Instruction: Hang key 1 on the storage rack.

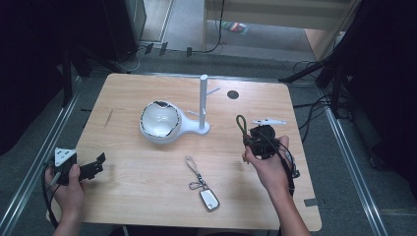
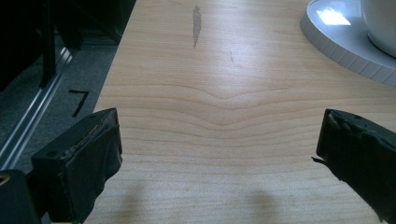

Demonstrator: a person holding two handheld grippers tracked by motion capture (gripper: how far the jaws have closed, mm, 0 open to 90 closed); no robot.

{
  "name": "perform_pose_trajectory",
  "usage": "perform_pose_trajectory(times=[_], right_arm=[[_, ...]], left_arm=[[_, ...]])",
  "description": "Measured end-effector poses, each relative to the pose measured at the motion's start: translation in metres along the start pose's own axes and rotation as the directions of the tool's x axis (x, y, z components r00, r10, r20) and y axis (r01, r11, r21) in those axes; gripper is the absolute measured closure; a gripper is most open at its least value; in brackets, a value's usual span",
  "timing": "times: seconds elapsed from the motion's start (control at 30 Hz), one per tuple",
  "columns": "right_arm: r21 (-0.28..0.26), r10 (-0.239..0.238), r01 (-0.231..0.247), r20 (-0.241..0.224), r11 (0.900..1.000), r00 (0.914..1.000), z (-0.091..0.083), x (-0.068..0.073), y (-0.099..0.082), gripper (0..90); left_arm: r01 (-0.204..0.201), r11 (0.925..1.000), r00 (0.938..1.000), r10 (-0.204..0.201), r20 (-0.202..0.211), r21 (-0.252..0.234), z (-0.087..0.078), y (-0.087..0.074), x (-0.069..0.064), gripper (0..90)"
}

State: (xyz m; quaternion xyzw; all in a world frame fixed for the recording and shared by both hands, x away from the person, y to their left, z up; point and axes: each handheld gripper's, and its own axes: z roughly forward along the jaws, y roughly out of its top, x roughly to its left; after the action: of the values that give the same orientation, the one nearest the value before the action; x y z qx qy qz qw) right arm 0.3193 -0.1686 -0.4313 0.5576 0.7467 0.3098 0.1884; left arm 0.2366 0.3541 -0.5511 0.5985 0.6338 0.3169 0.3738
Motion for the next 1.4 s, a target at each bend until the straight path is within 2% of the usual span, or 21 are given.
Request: perform_pose_trajectory(times=[0.27, 0.33, 0.37, 0.5, 0.57, 0.63, 0.73, 0.8, 0.9, 0.97, 1.0, 1.13, 1.27, 1.4], right_arm=[[-0.096, -0.006, 0.006, -0.005, 0.9954, 1.0000, -0.001, 0.010, 0.009, 80.8], [-0.116, -0.006, 0.005, -0.006, 0.9933, 1.0000, -0.001, 0.013, 0.011, 80.8], [-0.143, -0.005, 0.003, -0.014, 0.9898, 0.9999, -0.002, 0.014, 0.013, 80.8], [-0.172, -0.008, 0.005, -0.015, 0.9850, 0.9998, -0.003, 0.017, 0.016, 80.8], [-0.209, -0.012, 0.010, -0.009, 0.9779, 0.9999, -0.004, 0.019, 0.019, 80.8], [-0.220, -0.014, 0.011, -0.013, 0.9754, 0.9998, -0.005, 0.020, 0.020, 80.8], [-0.263, -0.034, 0.030, -0.013, 0.9644, 0.9993, -0.005, 0.025, 0.023, 80.8], [-0.272, -0.037, 0.032, -0.016, 0.9617, 0.9992, -0.005, 0.026, 0.023, 80.7], [-0.310, -0.044, 0.035, -0.023, 0.9501, 0.9988, -0.005, 0.028, 0.025, 80.7], [-0.344, -0.058, 0.040, -0.042, 0.9380, 0.9974, -0.005, 0.029, 0.027, 80.7], [-0.344, -0.058, 0.040, -0.042, 0.9380, 0.9974, -0.005, 0.029, 0.027, 80.7], [-0.374, -0.081, 0.056, -0.051, 0.9259, 0.9954, -0.004, 0.031, 0.030, 80.7], [-0.379, -0.085, 0.050, -0.074, 0.9242, 0.9937, -0.001, 0.032, 0.035, 80.6], [-0.382, -0.083, 0.051, -0.066, 0.9229, 0.9944, 0.002, 0.032, 0.039, 80.7]], left_arm=[[0.006, 1.0000, 1.0000, -0.006, 0.003, -0.001, 0.000, 0.000, 0.000, 0.3], [0.010, 0.9999, 0.9999, -0.010, 0.002, -0.003, 0.000, 0.000, 0.000, 0.3], [0.005, 1.0000, 1.0000, -0.005, 0.002, 0.000, 0.000, 0.000, 0.001, 0.3], [0.009, 1.0000, 1.0000, -0.009, 0.002, -0.003, 0.000, 0.000, 0.000, 0.3], [0.008, 1.0000, 1.0000, -0.008, 0.001, 0.000, 0.000, 0.000, 0.001, 0.3], [0.006, 1.0000, 1.0000, -0.006, 0.002, 0.002, 0.000, 0.000, 0.001, 0.3], [0.006, 1.0000, 1.0000, -0.006, 0.002, 0.002, 0.000, 0.000, 0.001, 0.3], [0.006, 1.0000, 1.0000, -0.006, 0.002, 0.002, 0.000, 0.000, 0.001, 0.3], [0.008, 1.0000, 1.0000, -0.008, 0.002, 0.000, 0.000, 0.000, 0.001, 0.3], [0.009, 1.0000, 1.0000, -0.009, 0.003, 0.000, 0.000, 0.000, 0.001, 0.3], [0.009, 1.0000, 1.0000, -0.009, 0.003, 0.000, 0.000, 0.000, 0.001, 0.3], [0.009, 1.0000, 1.0000, -0.009, 0.003, 0.001, 0.000, 0.000, 0.001, 0.3], [0.009, 1.0000, 1.0000, -0.009, 0.004, 0.001, 0.000, 0.000, 0.001, 0.3], [0.009, 1.0000, 0.9999, -0.009, 0.004, 0.001, 0.000, 0.000, 0.001, 0.3]])
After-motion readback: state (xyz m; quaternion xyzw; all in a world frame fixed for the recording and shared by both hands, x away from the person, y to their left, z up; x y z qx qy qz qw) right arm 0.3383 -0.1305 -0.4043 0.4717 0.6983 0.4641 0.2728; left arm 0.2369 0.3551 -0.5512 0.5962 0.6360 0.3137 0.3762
